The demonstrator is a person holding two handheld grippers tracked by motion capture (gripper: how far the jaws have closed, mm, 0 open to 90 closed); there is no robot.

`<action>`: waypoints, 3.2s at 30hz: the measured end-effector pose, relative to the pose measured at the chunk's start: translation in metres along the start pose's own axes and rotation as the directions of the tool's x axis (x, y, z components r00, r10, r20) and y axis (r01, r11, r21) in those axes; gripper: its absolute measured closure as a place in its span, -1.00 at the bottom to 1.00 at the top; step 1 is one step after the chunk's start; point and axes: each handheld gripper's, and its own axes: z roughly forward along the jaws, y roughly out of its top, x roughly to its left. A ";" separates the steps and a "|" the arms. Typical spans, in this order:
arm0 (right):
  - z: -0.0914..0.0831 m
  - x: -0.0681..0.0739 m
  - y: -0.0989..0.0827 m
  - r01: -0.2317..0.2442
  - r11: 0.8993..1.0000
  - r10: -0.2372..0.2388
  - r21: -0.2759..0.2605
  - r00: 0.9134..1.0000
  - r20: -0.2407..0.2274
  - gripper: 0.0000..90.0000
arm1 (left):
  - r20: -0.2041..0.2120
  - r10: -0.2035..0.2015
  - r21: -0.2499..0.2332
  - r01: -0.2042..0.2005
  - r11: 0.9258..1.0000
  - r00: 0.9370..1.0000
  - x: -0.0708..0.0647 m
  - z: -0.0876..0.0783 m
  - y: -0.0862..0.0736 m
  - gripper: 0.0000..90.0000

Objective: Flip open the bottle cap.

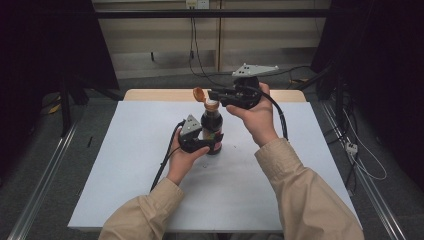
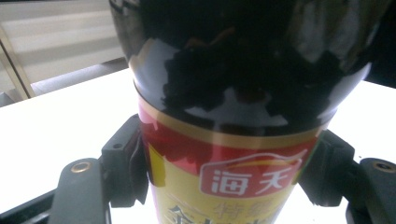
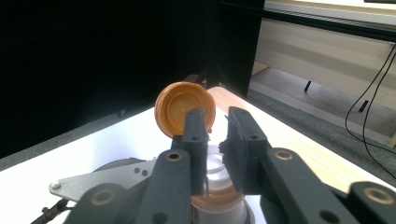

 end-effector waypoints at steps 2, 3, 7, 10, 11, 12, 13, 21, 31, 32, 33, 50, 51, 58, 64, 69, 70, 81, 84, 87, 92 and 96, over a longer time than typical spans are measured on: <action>-0.002 0.000 0.000 -0.005 1.000 0.005 -0.001 1.000 0.008 0.60 | -0.002 0.003 0.002 -0.003 1.000 1.000 0.000 0.000 0.000 -0.38; -0.003 0.000 0.000 -0.005 1.000 0.005 -0.004 1.000 0.011 0.58 | 0.002 0.001 0.002 -0.001 1.000 1.000 0.000 0.000 0.000 -0.38; -0.007 -0.001 -0.002 -0.018 1.000 0.018 -0.015 0.999 0.034 0.41 | 0.004 -0.004 0.004 0.004 1.000 1.000 0.000 -0.001 0.001 -0.38; -0.011 -0.001 -0.003 -0.014 1.000 0.015 -0.020 0.999 0.052 0.26 | 0.007 -0.011 0.006 0.011 1.000 1.000 0.000 -0.002 0.001 -0.42; -0.012 -0.001 -0.004 -0.009 1.000 0.010 -0.020 0.998 0.062 0.21 | 0.007 -0.014 0.007 0.014 1.000 1.000 0.000 -0.002 0.001 -0.43; -0.014 -0.001 -0.004 -0.010 1.000 0.011 -0.021 0.997 0.074 0.17 | 0.009 -0.016 0.011 0.015 1.000 1.000 0.001 -0.003 0.001 -0.43; -0.015 -0.002 -0.004 -0.012 1.000 0.014 -0.025 0.997 0.078 0.15 | 0.013 -0.021 0.012 0.020 1.000 1.000 0.001 -0.003 0.001 -0.44; -0.018 -0.005 -0.010 -0.036 0.999 0.039 -0.036 0.995 0.095 -0.12 | 0.032 -0.033 0.024 0.032 0.999 0.999 0.002 -0.011 0.004 -0.56; -0.020 -0.006 -0.017 -0.044 0.999 0.046 -0.027 0.995 0.088 -0.29 | 0.065 -0.052 0.048 0.049 0.998 0.997 0.001 -0.025 0.005 -0.65; -0.020 -0.006 -0.018 -0.043 0.999 0.044 -0.024 0.995 0.086 -0.29 | 0.063 -0.053 0.043 0.050 0.998 0.997 0.001 -0.027 0.005 -0.65; -0.020 -0.006 -0.018 -0.039 0.999 0.041 -0.023 0.995 0.087 -0.30 | 0.045 -0.061 0.038 0.059 0.998 0.997 0.000 -0.029 0.005 -0.65; -0.041 -0.002 -0.044 -0.019 1.000 0.019 -0.010 0.997 0.077 -0.37 | 0.049 -0.069 0.016 0.068 0.998 0.996 0.002 -0.071 0.011 -0.72; -0.042 -0.002 -0.046 -0.018 1.000 0.019 -0.011 0.997 0.078 -0.37 | 0.049 -0.065 0.018 0.064 0.998 0.997 0.002 -0.074 0.012 -0.72; -0.048 -0.002 -0.068 -0.015 1.000 0.014 0.009 0.997 0.071 -0.40 | 0.056 -0.061 0.017 0.060 0.998 0.997 0.006 -0.087 0.007 -0.74; -0.053 0.000 -0.087 -0.015 1.000 0.014 0.016 0.998 0.057 -0.41 | 0.053 -0.047 0.028 0.046 0.999 0.997 0.007 -0.099 0.004 -0.75; -0.058 0.002 -0.103 -0.013 0.999 0.011 0.029 0.999 0.052 -0.41 | 0.063 -0.036 0.032 0.034 0.999 0.997 0.008 -0.111 0.000 -0.76; -0.059 0.002 -0.106 -0.012 0.999 0.011 0.030 0.999 0.050 -0.41 | 0.060 -0.033 0.031 0.031 0.999 0.998 0.009 -0.113 -0.001 -0.76; -0.069 0.001 -0.145 -0.029 0.998 0.025 0.061 0.998 0.053 -0.41 | 0.062 -0.036 0.053 0.033 0.998 0.997 0.013 -0.131 -0.013 -0.76; -0.073 0.002 -0.154 -0.021 0.997 0.016 0.072 0.998 0.064 -0.41 | 0.067 -0.043 0.053 0.040 0.998 0.997 0.013 -0.135 -0.016 -0.76; -0.075 0.004 -0.163 -0.023 0.997 0.018 0.080 0.998 0.065 -0.41 | 0.077 -0.047 0.058 0.043 0.997 0.996 0.013 -0.140 -0.019 -0.76; -0.080 0.005 -0.176 -0.029 0.996 0.023 0.087 0.998 0.062 -0.41 | 0.062 -0.044 0.063 0.040 0.997 0.997 0.015 -0.149 -0.024 -0.76; -0.085 0.005 -0.186 -0.029 0.995 0.023 0.095 0.997 0.069 -0.41 | 0.053 -0.048 0.065 0.045 0.997 0.997 0.018 -0.156 -0.029 -0.76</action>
